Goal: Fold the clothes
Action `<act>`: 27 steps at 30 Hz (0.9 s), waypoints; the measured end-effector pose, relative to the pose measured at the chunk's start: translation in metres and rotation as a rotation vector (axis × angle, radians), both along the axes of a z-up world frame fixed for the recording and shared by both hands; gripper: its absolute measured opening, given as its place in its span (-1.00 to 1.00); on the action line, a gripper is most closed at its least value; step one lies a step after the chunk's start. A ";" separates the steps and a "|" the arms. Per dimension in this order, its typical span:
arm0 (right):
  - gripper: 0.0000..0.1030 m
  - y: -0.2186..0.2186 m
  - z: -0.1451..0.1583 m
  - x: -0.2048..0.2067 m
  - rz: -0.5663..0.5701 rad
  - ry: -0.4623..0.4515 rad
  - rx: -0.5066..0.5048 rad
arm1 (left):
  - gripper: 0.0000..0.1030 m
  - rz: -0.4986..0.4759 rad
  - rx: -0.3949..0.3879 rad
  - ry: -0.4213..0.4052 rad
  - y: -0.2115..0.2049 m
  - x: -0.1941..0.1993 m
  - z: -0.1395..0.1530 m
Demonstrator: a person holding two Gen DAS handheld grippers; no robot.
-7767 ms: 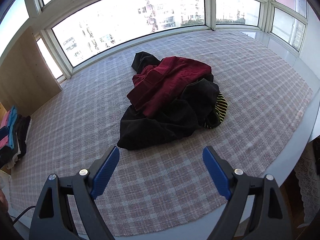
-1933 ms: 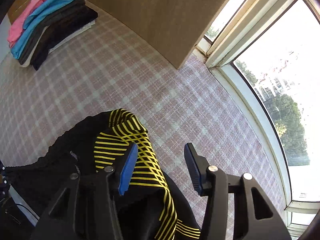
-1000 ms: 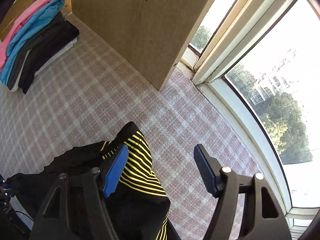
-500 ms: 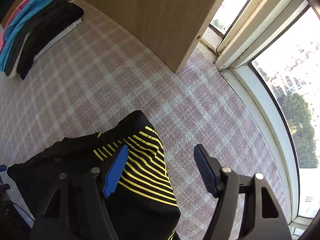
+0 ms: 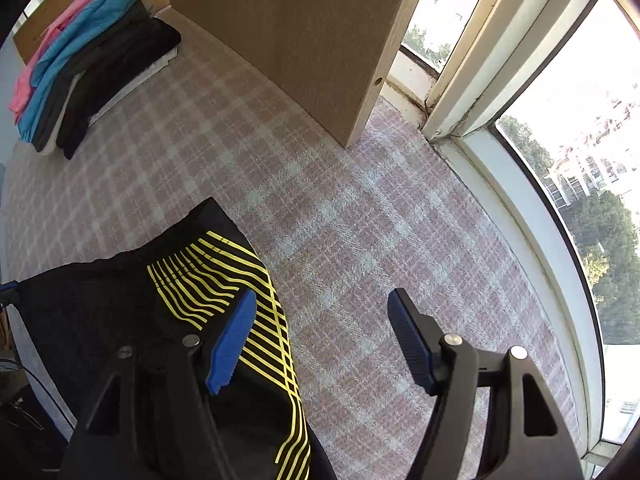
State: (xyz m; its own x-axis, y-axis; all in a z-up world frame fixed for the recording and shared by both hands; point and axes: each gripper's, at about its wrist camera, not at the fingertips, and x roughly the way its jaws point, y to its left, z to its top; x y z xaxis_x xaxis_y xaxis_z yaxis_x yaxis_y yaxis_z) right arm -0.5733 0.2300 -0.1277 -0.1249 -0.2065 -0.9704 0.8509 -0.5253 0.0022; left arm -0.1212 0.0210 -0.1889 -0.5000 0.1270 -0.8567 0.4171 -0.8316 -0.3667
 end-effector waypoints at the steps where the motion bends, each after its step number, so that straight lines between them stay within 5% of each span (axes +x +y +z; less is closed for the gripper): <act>1: 0.31 -0.003 -0.001 0.003 0.010 -0.017 -0.007 | -0.86 -0.006 0.000 0.000 0.002 0.001 -0.001; 6: 0.31 -0.030 -0.008 0.040 0.087 -0.068 -0.013 | -0.83 -0.051 -0.035 -0.006 0.011 -0.002 0.000; 13: 0.31 -0.065 -0.015 0.131 0.202 -0.209 -0.070 | -0.47 0.008 -0.019 0.018 -0.012 0.016 0.011; 19: 0.31 -0.105 -0.046 0.178 0.320 -0.059 0.065 | -0.44 -0.012 -0.053 0.053 -0.029 0.034 0.023; 25: 0.31 -0.115 -0.059 0.185 0.283 -0.051 0.102 | -0.44 -0.047 -0.056 0.070 -0.039 0.038 0.017; 27: -0.04 -0.114 -0.057 0.188 0.260 -0.054 0.100 | -0.44 -0.072 -0.058 0.076 -0.040 0.037 0.017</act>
